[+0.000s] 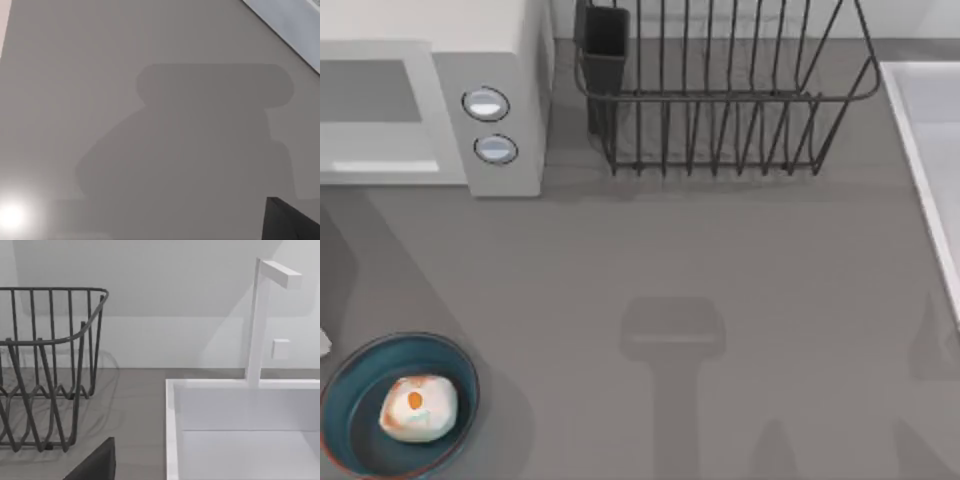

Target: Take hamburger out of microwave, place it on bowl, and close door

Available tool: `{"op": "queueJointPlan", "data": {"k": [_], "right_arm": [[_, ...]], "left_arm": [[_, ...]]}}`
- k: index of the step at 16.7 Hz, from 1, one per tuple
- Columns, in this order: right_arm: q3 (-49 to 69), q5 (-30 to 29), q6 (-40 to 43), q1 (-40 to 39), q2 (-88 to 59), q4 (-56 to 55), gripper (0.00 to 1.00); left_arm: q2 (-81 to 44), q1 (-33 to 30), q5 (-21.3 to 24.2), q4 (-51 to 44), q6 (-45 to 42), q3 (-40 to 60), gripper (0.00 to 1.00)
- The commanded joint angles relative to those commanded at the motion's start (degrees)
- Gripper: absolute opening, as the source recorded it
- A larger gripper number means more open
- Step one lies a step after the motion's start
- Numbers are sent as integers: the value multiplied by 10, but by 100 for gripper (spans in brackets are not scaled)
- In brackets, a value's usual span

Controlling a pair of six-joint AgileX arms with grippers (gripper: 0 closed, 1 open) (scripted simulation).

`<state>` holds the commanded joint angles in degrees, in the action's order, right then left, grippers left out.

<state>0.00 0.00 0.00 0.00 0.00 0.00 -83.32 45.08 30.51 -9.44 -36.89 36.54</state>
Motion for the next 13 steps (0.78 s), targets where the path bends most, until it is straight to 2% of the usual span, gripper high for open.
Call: {"op": "queueJointPlan", "data": {"k": [4,6,13], "right_arm": [[0,0,0,0,0,0,100],[0,0,0,0,0,0,100],[0,0,0,0,0,0,100]], "left_arm": [[99,-108,-57,27,94,-77,0],[131,-139,-79,37,125,-107,0],[138,-153,-90,39,140,-115,0]]}}
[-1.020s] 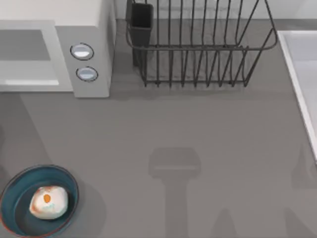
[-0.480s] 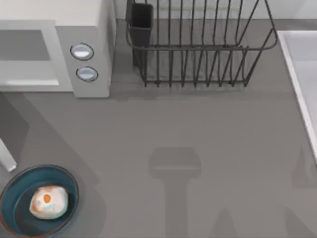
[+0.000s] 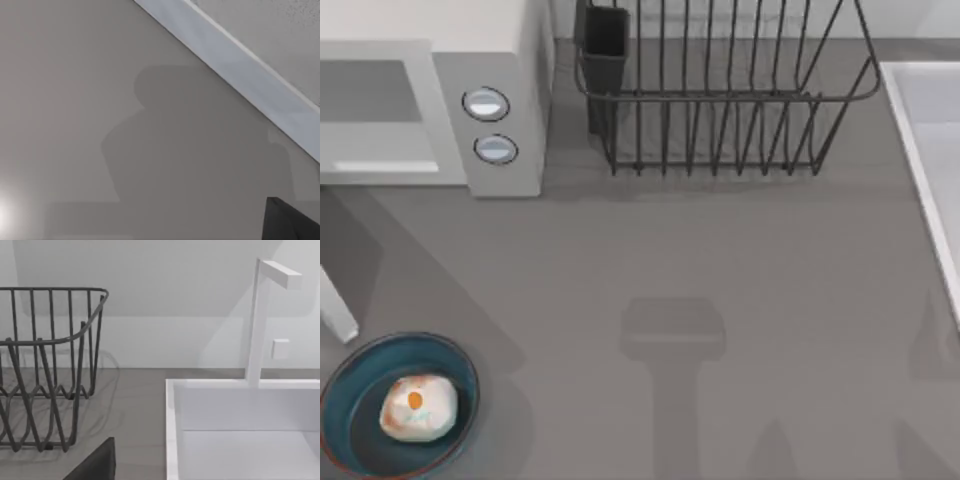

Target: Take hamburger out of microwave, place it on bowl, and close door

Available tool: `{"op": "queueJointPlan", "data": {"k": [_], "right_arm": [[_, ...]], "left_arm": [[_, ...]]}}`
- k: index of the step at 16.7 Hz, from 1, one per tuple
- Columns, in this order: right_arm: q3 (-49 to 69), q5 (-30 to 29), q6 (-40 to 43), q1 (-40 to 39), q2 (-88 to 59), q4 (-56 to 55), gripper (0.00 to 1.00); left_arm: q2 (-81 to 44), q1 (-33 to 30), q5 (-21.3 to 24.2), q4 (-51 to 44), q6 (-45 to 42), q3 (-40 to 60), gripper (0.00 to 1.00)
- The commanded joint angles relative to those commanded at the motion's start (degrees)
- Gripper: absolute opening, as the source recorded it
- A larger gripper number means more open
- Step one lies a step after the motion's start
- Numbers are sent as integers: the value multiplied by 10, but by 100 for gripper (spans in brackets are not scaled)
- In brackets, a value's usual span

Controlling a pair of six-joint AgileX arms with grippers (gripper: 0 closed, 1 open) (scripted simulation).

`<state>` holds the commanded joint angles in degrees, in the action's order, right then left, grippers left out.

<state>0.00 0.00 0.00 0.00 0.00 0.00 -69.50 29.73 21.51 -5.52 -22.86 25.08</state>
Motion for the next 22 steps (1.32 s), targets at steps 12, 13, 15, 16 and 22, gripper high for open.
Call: {"op": "queueJointPlan", "data": {"k": [12,13,15,16,22], "right_arm": [[0,0,0,0,0,0,100],[0,0,0,0,0,0,100],[0,0,0,0,0,0,100],[0,0,0,0,0,0,100],[0,0,0,0,0,0,100]], "left_arm": [[97,-298,-202,8,222,-57,0],[98,-299,-204,8,224,-58,0],[98,-299,-204,8,224,-58,0],[95,-297,-202,8,224,-56,0],[-5,-300,-202,50,224,7,0]]}}
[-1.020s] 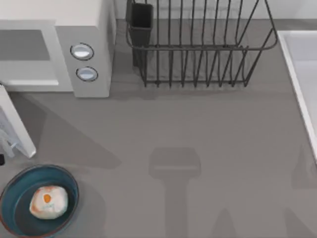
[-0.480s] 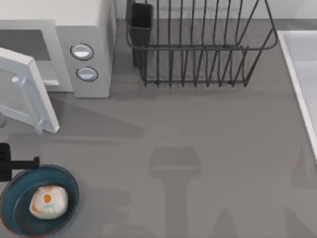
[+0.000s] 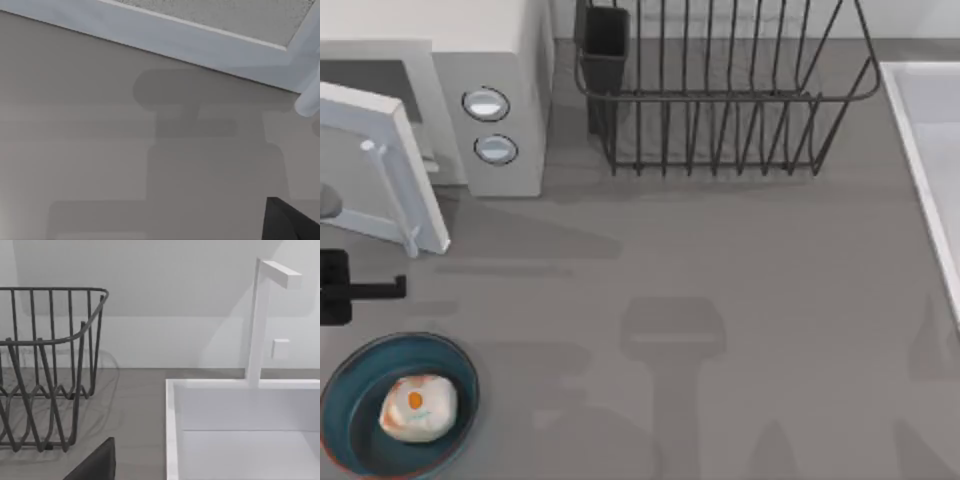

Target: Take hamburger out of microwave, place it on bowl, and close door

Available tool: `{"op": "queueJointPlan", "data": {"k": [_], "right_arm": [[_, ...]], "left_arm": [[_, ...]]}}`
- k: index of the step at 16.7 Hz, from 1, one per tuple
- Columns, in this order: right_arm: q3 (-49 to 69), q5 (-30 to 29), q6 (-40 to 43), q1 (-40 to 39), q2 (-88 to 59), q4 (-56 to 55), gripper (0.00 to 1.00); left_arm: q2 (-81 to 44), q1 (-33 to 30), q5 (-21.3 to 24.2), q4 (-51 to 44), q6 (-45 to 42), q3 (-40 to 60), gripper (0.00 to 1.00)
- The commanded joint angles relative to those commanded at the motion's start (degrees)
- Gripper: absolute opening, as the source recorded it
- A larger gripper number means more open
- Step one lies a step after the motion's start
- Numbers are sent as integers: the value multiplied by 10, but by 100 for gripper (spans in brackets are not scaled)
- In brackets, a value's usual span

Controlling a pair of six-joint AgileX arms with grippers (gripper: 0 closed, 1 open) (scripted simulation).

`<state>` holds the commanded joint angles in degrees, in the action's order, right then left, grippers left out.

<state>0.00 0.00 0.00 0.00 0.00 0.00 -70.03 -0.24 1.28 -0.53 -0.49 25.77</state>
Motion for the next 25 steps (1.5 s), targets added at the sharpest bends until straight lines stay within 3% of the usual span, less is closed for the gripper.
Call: {"op": "queueJointPlan", "data": {"k": [6,14,21,25], "right_arm": [[0,0,0,0,0,0,100],[0,0,0,0,0,0,100],[0,0,0,0,0,0,100],[0,0,0,0,0,0,100]], "left_arm": [[-177,-4,-2,71,0,96,0],[-200,-2,-2,78,0,116,0],[-365,-6,-2,66,1,296,0],[-402,-7,-2,61,2,335,0]]}}
